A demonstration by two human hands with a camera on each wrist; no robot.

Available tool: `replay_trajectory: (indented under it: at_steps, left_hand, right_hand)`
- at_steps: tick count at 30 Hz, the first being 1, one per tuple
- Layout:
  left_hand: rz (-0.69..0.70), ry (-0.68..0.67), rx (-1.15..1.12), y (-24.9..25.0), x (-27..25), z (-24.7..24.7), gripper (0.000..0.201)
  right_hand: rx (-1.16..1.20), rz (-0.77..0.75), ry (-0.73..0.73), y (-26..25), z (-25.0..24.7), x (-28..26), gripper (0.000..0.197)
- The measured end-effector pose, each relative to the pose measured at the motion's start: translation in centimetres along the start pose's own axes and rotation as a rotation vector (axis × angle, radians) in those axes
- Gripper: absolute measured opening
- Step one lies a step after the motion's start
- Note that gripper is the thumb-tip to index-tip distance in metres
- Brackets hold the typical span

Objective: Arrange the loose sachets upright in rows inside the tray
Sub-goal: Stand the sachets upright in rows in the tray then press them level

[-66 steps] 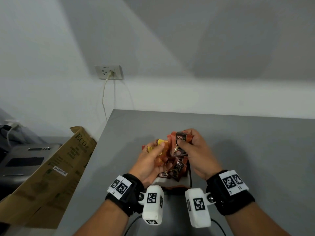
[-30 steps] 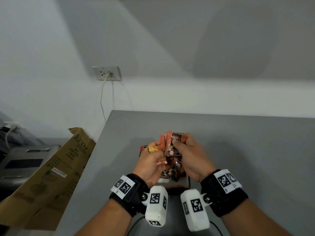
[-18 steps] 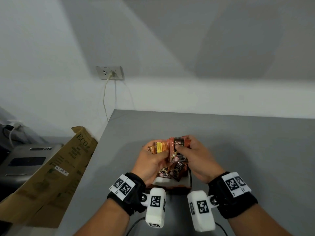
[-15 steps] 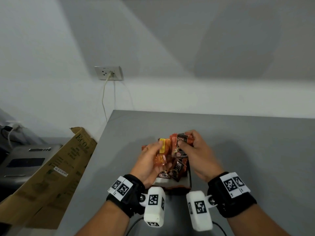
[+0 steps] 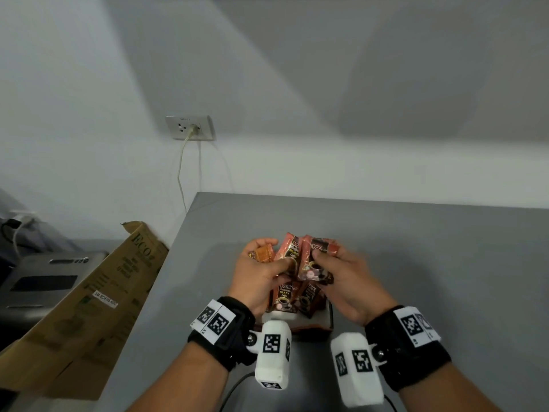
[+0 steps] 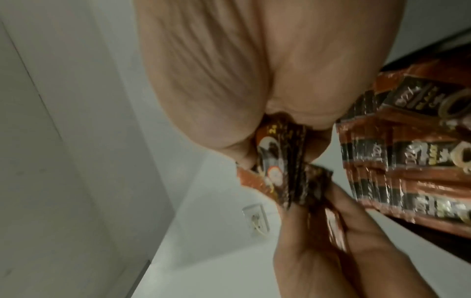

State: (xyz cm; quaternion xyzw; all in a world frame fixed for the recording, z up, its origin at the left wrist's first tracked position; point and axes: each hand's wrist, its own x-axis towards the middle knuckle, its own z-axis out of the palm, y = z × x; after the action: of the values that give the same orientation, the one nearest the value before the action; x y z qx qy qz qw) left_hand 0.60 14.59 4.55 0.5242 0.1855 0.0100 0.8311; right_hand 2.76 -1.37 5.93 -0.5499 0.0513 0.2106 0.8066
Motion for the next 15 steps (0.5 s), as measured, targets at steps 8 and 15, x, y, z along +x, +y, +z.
replay_trajectory:
  at_steps: [8,15]
  left_hand:
    - [-0.155,-0.007,-0.112,-0.2,0.0,-0.3,0.018]
    - [-0.213,-0.118,-0.138,0.3,-0.5,-1.0,0.006]
  right_hand:
    - [-0.046,0.02,0.178,0.4,0.4,1.1,0.022]
    - [0.021,0.035,0.129,-0.7,-0.6,-0.1,0.02]
